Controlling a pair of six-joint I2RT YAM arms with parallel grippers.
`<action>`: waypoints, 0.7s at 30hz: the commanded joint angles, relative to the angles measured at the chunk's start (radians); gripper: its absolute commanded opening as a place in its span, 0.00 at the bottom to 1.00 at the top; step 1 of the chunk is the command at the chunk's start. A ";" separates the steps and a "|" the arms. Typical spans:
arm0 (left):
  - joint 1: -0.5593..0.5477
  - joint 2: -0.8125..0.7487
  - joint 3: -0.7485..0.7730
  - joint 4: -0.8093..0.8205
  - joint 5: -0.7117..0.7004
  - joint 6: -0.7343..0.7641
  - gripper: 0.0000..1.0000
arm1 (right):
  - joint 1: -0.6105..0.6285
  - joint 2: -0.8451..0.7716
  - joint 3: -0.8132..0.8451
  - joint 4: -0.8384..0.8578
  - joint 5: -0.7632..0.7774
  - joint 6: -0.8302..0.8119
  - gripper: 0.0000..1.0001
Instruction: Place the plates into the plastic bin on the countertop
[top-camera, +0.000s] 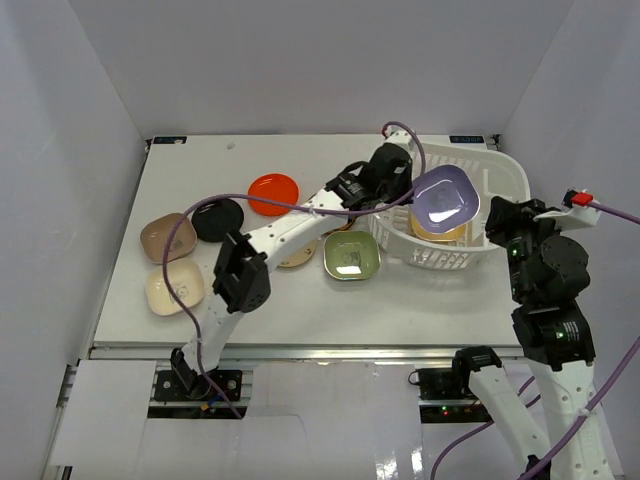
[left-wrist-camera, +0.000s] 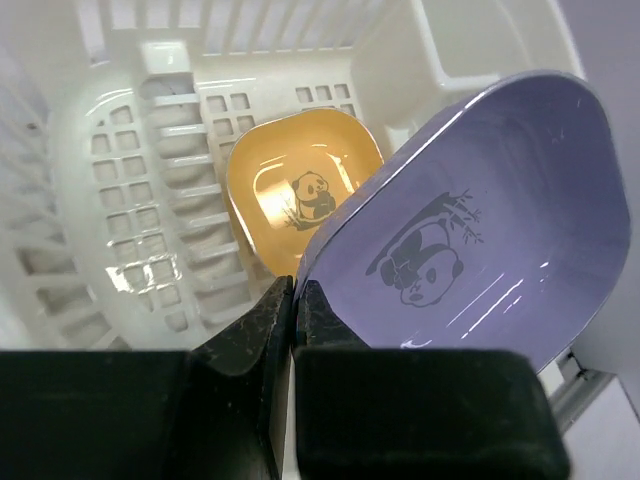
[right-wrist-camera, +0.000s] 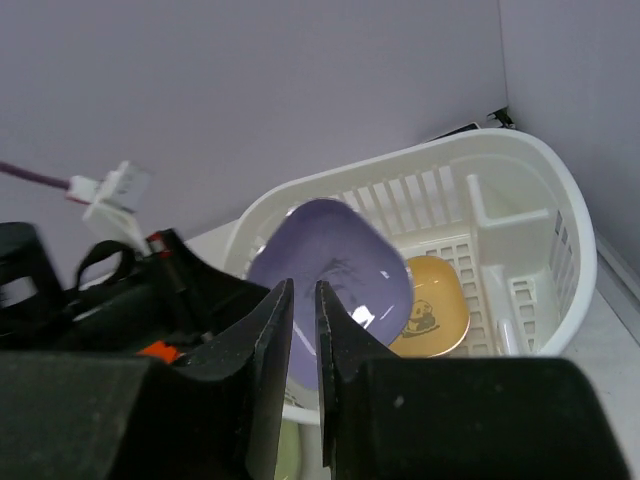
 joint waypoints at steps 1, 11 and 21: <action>-0.006 0.122 0.184 -0.096 0.016 0.031 0.00 | -0.002 -0.032 0.023 -0.059 -0.079 0.014 0.21; 0.029 -0.021 0.208 -0.062 -0.077 0.133 0.96 | -0.002 0.011 -0.047 0.013 -0.617 -0.020 0.33; 0.319 -0.808 -0.848 0.077 -0.066 -0.059 0.87 | 0.347 0.258 -0.126 0.073 -0.557 -0.142 0.59</action>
